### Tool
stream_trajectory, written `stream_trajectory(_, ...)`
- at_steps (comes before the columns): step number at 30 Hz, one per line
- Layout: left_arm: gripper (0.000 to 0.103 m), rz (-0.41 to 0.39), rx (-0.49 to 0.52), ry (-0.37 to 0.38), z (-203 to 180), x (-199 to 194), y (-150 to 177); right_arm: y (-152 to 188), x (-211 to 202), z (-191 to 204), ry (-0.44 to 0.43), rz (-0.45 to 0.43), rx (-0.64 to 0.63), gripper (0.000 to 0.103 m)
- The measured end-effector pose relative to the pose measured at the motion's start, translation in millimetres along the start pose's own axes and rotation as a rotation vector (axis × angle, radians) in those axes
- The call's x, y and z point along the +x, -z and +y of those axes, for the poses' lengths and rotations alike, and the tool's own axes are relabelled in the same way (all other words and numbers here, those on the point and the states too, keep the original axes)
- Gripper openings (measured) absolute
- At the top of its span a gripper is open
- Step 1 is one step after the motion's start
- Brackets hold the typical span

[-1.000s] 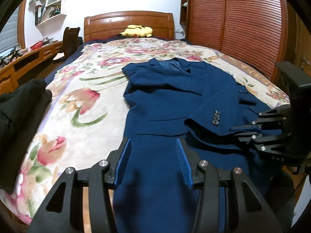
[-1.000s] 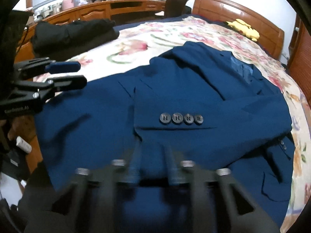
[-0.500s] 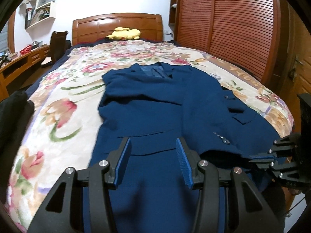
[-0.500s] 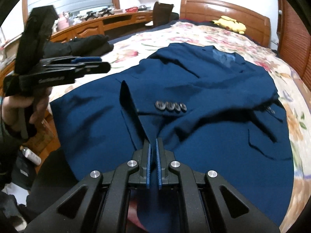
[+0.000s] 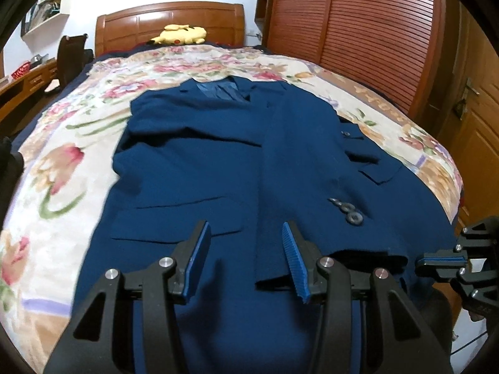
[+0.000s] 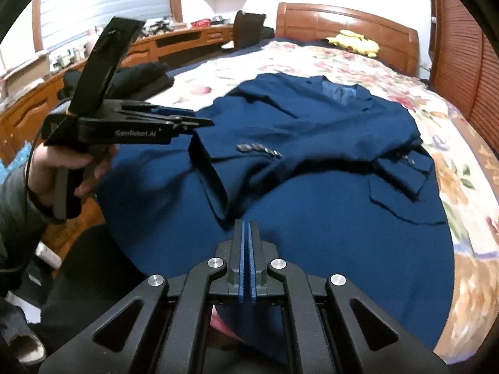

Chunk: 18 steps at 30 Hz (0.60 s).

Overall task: Fold large clothes
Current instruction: 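Grasp the opposite jacket side edge with the right tool, fold inward, release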

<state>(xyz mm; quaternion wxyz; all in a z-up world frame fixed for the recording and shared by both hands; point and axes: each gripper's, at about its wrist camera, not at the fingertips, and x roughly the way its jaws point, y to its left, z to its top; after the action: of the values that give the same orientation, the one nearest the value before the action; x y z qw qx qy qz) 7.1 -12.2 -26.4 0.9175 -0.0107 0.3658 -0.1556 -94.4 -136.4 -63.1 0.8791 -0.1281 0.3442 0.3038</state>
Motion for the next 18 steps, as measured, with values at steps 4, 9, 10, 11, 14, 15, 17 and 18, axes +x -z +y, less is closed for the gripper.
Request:
stream_trajectory(4, 0.047, 0.047, 0.024, -0.013, -8, 13, 4, 0, -9, -4, 0.014, -0.033, 0.021, 0.001)
stream_trajectory(9, 0.046, 0.089, 0.032, 0.015, -14, 22, 9, -6, -19, -15, 0.062, -0.075, 0.034, 0.024)
stream_trajectory(10, 0.046, 0.091, 0.041, 0.02, -16, 22, 10, -8, -21, -19, 0.068, -0.087, 0.041, 0.026)
stream_trajectory(11, 0.036, 0.097, 0.041, 0.033, -15, 23, 9, -9, -23, -22, 0.071, -0.095, 0.047, 0.03)
stream_trajectory(14, 0.011, 0.116, 0.052, 0.075, -19, 23, 9, -12, -27, -32, 0.082, -0.116, 0.071, 0.033)
stream_trajectory(15, 0.002, 0.118, 0.068, 0.072, -22, 22, 8, -13, -28, -35, 0.083, -0.123, 0.077, 0.033)
stream_trajectory(17, 0.0, 0.114, 0.111, 0.064, -27, 19, 5, -15, -30, -40, 0.092, -0.133, 0.085, 0.033)
stream_trajectory(18, 0.0, 0.106, 0.127, 0.045, -27, 17, 3, -16, -30, -43, 0.096, -0.136, 0.089, 0.033)
